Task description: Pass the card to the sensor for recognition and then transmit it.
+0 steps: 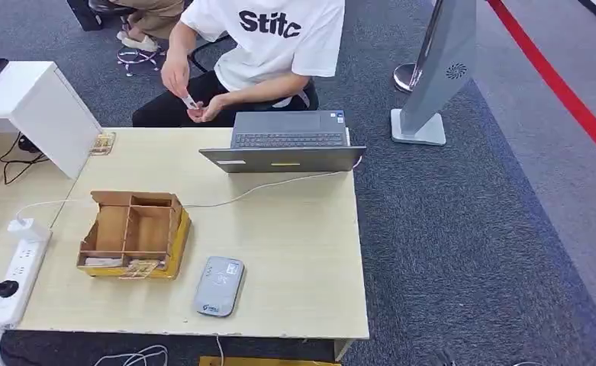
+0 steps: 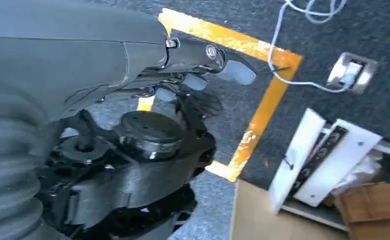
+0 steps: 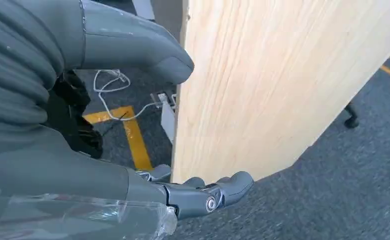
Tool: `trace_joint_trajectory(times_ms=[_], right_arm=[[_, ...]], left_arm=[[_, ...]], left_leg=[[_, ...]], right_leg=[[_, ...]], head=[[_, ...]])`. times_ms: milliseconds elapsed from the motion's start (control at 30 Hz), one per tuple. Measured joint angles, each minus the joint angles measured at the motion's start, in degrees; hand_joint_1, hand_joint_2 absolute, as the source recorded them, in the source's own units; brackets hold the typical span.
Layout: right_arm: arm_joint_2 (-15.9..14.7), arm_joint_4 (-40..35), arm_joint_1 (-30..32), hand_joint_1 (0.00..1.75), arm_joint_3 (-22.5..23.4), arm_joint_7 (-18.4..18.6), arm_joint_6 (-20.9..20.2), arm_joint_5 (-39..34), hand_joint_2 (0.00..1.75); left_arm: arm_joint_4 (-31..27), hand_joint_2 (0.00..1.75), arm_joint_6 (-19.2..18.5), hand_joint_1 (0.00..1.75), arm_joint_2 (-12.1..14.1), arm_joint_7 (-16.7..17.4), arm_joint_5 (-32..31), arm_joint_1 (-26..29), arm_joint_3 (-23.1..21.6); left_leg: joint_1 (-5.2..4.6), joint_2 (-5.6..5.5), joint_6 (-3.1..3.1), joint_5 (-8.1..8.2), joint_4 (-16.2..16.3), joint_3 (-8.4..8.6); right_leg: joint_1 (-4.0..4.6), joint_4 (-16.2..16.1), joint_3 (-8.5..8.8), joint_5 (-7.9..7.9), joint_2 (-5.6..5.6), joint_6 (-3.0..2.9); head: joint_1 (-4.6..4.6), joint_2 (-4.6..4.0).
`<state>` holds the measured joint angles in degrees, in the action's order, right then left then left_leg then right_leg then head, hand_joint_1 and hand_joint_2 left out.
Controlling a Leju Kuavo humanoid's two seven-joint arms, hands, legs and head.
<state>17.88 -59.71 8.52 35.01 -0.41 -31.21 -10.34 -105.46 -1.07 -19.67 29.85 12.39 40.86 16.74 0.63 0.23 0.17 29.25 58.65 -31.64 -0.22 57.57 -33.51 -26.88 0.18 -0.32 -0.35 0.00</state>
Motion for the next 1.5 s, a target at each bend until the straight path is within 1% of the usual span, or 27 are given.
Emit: trace_joint_trajectory(times_ms=[67, 167, 300, 433, 633, 767, 867, 1233, 1267, 1300, 1333, 1400, 1433, 1467, 1500], right_arm=[[0.0, -0.2, 0.3, 0.00, 0.0, 1.6, -1.0, -3.9, 1.75], [0.0, -0.7, 1.0, 0.00, 0.0, 3.5, -2.2, -7.6, 1.75], [0.3, -1.0, 2.1, 0.00, 1.2, 7.0, -2.7, -10.8, 1.75], [0.5, -1.1, 3.3, 0.00, 3.1, 9.2, -4.0, -12.5, 1.75], [0.8, -1.2, 4.3, 0.00, 3.7, 10.0, -4.1, -14.6, 1.75], [1.1, -2.6, 5.5, 0.00, 3.1, 10.6, -2.5, -17.2, 1.75], [1.3, -3.6, 6.3, 0.00, 2.3, 11.0, -2.1, -18.2, 1.75], [1.5, -6.0, 7.8, 0.00, 0.7, 11.5, -1.0, -18.8, 1.75], [1.5, -6.4, 8.0, 0.00, 0.5, 11.3, -0.3, -18.8, 1.75], [1.5, -6.8, 8.3, 0.00, 0.1, 11.1, 0.7, -19.2, 1.75], [1.5, -7.4, 8.7, 0.00, -0.4, 10.9, 2.0, -20.0, 1.75], [1.5, -9.0, 9.8, 0.00, -1.8, 10.4, 4.8, -22.1, 1.75], [1.5, -9.9, 10.4, 0.00, -2.6, 10.1, 6.0, -23.1, 1.75], [1.5, -10.8, 11.1, 0.00, -3.3, 9.9, 6.7, -23.8, 1.75], [1.5, -11.7, 11.6, 0.00, -4.0, 9.8, 7.3, -24.2, 1.75]], left_arm=[[-0.2, 1.75, -0.8, 0.00, -0.1, 0.2, 0.1, 0.3, 0.0], [-0.5, 1.75, -1.8, 0.00, -0.2, 0.7, -0.1, 1.2, 0.0], [-1.0, 1.75, -2.2, 0.00, -0.4, 1.3, -0.1, 1.7, 0.0], [-1.8, 1.75, -2.2, 0.00, -0.4, 1.9, -0.1, 2.9, 0.0], [-2.1, 1.75, -2.3, 0.00, -0.4, 2.0, -0.1, 3.0, 0.0], [-2.8, 1.75, -1.3, 0.00, -0.4, 2.1, -0.2, 3.3, 0.0], [-3.3, 1.75, -1.1, 0.00, -0.4, 2.3, -0.2, 3.5, 0.0], [-4.2, 1.75, 0.0, 0.00, -0.6, 2.4, 0.0, 4.8, 0.0], [-4.3, 1.75, 1.0, 0.00, -0.6, 2.3, 0.1, 4.8, 0.0], [-4.4, 1.75, 3.2, 0.00, -0.6, 1.2, 1.6, 4.8, -0.1], [-4.7, 1.75, 7.4, 0.00, -0.7, -1.0, 4.8, 4.8, -0.4], [-5.7, 1.75, 17.0, 0.00, -0.8, -9.0, 11.9, 4.8, -1.7], [-6.0, 1.75, 20.2, 0.00, -0.8, -12.6, 13.9, 4.5, -2.3], [-6.1, 1.75, 21.2, 0.00, -0.9, -14.6, 14.4, 4.2, -2.6], [-6.2, 1.75, 21.5, 0.00, -0.9, -15.7, 14.8, 4.0, -2.9]], left_leg=[[0.00, -0.05, 0.00, 0.00, 0.0, 0.00], [0.00, -0.03, 0.00, 0.00, 0.0, 0.01], [0.00, -0.06, 0.00, 0.00, 0.0, 0.01], [0.00, -0.06, 0.00, 0.01, 0.0, 0.01], [0.00, -0.06, 0.00, 0.00, 0.0, 0.02], [0.00, -0.07, 0.00, 0.00, 0.0, 0.02], [0.01, -0.07, 0.00, 0.00, 0.0, 0.02], [0.00, -0.07, 0.00, 0.00, 0.0, 0.03], [0.00, -0.07, 0.00, 0.00, 0.0, 0.03], [0.00, -0.07, 0.00, 0.00, 0.0, 0.03], [0.00, -0.07, 0.00, 0.00, 0.0, 0.04], [-0.01, -0.07, 0.00, 0.00, 0.0, 0.05], [-0.01, -0.08, 0.00, 0.00, 0.0, 0.04], [0.00, -0.08, 0.00, 0.00, 0.0, 0.05], [0.00, -0.08, 0.00, 0.00, 0.0, 0.05]], right_leg=[[0.00, 0.0, 0.03, -0.01, -0.04, 0.00], [0.00, 0.0, 0.02, -0.01, -0.03, 0.00], [0.00, 0.0, 0.05, -0.04, -0.07, 0.03], [0.00, 0.0, 0.05, -0.04, -0.06, 0.03], [0.00, 0.0, 0.07, -0.04, -0.07, 0.04], [0.00, 0.0, 0.09, -0.04, -0.09, 0.04], [0.00, 0.0, 0.09, -0.05, -0.09, 0.04], [0.00, 0.0, 0.10, -0.05, -0.10, 0.04], [0.00, 0.0, 0.10, -0.05, -0.10, 0.04], [0.00, 0.0, 0.09, -0.05, -0.10, 0.04], [0.00, 0.0, 0.09, -0.05, -0.10, 0.04], [0.00, 0.0, 0.09, -0.05, -0.10, 0.04], [0.00, 0.0, 0.09, -0.05, -0.11, 0.04], [0.00, 0.0, 0.10, -0.05, -0.11, 0.04], [0.00, 0.0, 0.10, -0.05, -0.10, 0.04]], head=[[0.04, 0.00], [0.04, 0.00], [0.04, 0.00], [0.04, 0.00], [0.04, 0.00], [0.04, 0.00], [0.04, 0.00], [0.04, 0.00], [0.04, -0.02], [0.02, 0.00], [0.04, 0.00], [0.04, 0.00], [0.02, 0.00], [0.04, -0.02], [0.04, 0.00]])
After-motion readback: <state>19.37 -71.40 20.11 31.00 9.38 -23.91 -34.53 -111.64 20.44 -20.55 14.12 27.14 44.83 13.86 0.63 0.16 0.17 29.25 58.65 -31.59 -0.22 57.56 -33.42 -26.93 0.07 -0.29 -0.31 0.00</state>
